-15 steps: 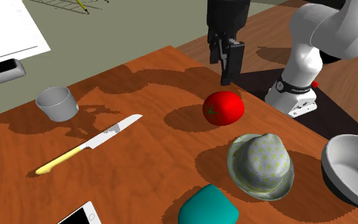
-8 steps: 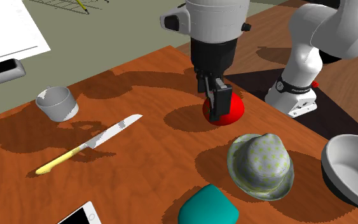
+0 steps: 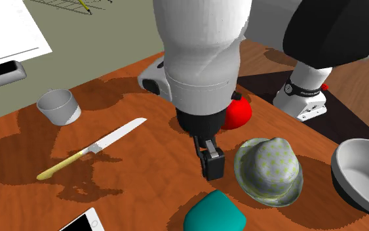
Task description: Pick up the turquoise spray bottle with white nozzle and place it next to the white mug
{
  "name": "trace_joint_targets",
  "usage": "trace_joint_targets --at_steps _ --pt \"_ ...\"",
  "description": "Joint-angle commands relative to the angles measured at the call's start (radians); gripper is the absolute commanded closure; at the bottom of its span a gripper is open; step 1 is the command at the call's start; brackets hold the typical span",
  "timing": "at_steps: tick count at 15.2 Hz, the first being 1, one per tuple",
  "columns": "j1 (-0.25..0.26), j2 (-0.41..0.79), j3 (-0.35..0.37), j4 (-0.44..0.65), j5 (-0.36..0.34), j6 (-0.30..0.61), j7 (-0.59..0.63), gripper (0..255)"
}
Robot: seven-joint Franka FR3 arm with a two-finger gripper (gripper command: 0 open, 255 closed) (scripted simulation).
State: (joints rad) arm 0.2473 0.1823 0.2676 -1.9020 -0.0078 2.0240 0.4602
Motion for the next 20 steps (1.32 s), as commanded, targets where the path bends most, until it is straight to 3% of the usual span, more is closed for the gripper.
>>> trace_joint_targets --at_steps 1,9,15,20 --pt "0.022 0.086 0.008 0.085 -0.029 -0.004 0.024 0" --pt "0.137 0.411 0.011 0.458 -0.123 -0.076 0.086 0" --pt "0.25 0.709 -0.004 0.883 -0.173 -0.213 0.091 0" --pt "0.247 0.719 -0.007 0.832 -0.177 -0.154 0.095 0"
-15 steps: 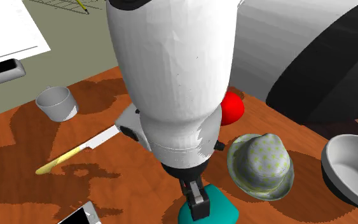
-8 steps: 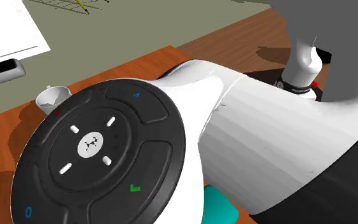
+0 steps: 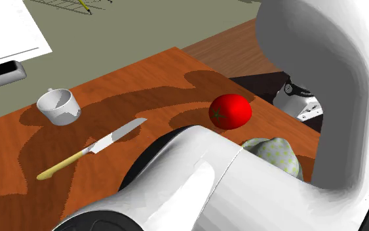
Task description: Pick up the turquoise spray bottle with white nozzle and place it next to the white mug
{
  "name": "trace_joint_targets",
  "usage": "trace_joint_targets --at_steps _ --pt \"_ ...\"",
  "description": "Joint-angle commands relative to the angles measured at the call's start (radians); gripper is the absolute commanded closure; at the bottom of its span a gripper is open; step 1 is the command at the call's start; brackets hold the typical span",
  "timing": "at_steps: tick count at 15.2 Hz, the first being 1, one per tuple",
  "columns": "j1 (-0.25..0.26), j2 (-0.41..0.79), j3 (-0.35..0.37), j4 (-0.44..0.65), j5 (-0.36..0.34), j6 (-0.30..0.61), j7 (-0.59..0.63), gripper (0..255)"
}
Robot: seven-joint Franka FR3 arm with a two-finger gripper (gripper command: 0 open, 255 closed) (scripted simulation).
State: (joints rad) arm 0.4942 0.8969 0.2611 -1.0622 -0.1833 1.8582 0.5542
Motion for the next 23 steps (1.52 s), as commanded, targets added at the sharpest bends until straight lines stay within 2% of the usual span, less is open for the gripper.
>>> trace_joint_targets --at_steps 1,10,11,20,23 --pt "-0.001 0.007 -0.001 -0.016 -0.002 0.023 0.001 0" --pt "-0.001 0.013 -0.002 -0.028 -0.003 0.041 0.003 0" --pt "-0.001 0.013 -0.002 -0.028 -0.003 0.041 0.003 255" --pt "-0.001 0.013 -0.002 -0.028 -0.003 0.041 0.003 255" --pt "-0.001 -0.003 0.0 -0.016 0.0 0.012 0.001 255"
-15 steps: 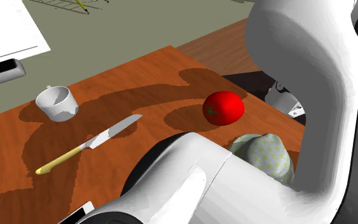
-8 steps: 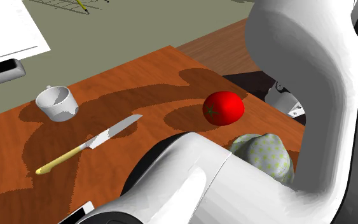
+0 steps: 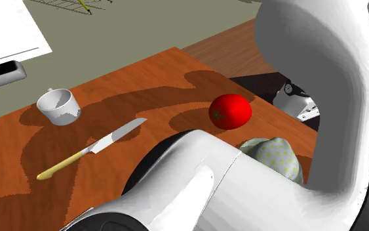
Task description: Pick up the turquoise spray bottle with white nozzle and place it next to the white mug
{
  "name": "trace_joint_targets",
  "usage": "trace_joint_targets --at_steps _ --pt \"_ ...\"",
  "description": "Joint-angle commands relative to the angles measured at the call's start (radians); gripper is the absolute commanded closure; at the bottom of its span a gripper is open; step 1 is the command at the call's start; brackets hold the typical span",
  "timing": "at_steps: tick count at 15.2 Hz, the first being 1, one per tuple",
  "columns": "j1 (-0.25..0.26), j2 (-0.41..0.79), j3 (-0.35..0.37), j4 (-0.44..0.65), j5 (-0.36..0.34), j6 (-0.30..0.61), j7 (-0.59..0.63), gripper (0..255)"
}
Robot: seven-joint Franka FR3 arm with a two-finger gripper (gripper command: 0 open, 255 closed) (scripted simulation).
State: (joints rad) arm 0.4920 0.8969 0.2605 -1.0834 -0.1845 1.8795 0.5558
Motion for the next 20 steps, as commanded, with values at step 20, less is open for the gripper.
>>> trace_joint_targets --at_steps 20 --pt "0.022 -0.041 0.008 0.214 0.012 -0.251 -0.012 255"
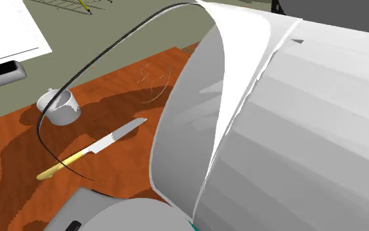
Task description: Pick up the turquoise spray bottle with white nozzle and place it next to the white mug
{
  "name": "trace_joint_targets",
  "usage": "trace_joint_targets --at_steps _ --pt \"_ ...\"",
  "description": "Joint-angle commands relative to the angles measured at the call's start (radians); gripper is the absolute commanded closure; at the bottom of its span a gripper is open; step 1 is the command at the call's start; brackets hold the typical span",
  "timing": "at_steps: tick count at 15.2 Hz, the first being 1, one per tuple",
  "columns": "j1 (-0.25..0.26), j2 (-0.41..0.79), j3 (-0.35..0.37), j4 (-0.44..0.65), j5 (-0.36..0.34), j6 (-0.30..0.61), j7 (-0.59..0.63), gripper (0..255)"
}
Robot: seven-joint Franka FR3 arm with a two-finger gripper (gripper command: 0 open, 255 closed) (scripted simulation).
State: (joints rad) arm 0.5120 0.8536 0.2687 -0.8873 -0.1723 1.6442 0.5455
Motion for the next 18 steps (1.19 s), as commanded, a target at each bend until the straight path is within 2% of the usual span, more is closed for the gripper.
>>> trace_joint_targets --at_steps 1,6,8,11,18 --pt "0.004 0.006 -0.001 0.037 0.0 -0.031 -0.003 255" --pt "0.02 0.033 -0.003 0.148 -0.002 -0.113 -0.008 255" --pt "-0.038 -0.062 0.002 -0.019 0.008 -0.043 -0.033 255" --pt "-0.109 -0.154 0.003 -0.176 0.022 0.02 -0.078 255" --pt "-0.246 -0.288 -0.014 -0.392 0.048 0.103 -0.203 255"
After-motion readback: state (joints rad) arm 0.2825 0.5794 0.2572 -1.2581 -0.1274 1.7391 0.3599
